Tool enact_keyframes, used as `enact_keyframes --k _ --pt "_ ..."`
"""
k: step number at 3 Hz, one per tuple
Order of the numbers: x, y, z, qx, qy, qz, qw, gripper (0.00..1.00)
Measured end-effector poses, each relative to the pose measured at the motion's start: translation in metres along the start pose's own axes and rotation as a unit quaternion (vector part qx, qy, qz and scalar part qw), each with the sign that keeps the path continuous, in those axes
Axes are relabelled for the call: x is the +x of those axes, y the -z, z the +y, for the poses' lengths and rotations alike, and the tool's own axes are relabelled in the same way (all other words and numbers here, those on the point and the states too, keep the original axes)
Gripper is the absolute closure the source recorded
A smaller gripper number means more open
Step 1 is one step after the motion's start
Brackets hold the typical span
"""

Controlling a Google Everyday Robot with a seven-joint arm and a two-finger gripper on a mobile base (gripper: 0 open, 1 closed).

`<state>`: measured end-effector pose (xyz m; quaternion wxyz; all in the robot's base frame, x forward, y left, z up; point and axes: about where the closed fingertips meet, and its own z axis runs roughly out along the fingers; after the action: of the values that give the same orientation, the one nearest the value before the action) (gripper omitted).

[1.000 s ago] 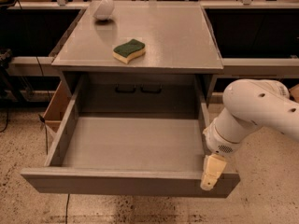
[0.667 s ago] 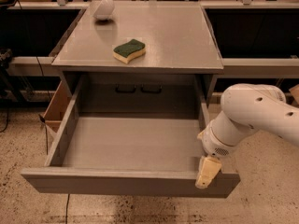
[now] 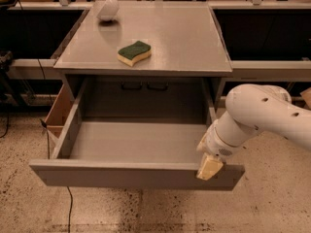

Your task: Close top drawer

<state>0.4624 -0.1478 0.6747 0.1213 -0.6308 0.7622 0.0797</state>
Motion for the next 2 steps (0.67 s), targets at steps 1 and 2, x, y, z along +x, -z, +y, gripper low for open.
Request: enact_keyframes --k 1,2 --pt "-0.014 0.002 -0.022 0.016 0.018 -0.007 0.9997 0.19" --pt "-0.035 0.006 -0.057 0.039 0.043 -0.019 0.9981 0.0"
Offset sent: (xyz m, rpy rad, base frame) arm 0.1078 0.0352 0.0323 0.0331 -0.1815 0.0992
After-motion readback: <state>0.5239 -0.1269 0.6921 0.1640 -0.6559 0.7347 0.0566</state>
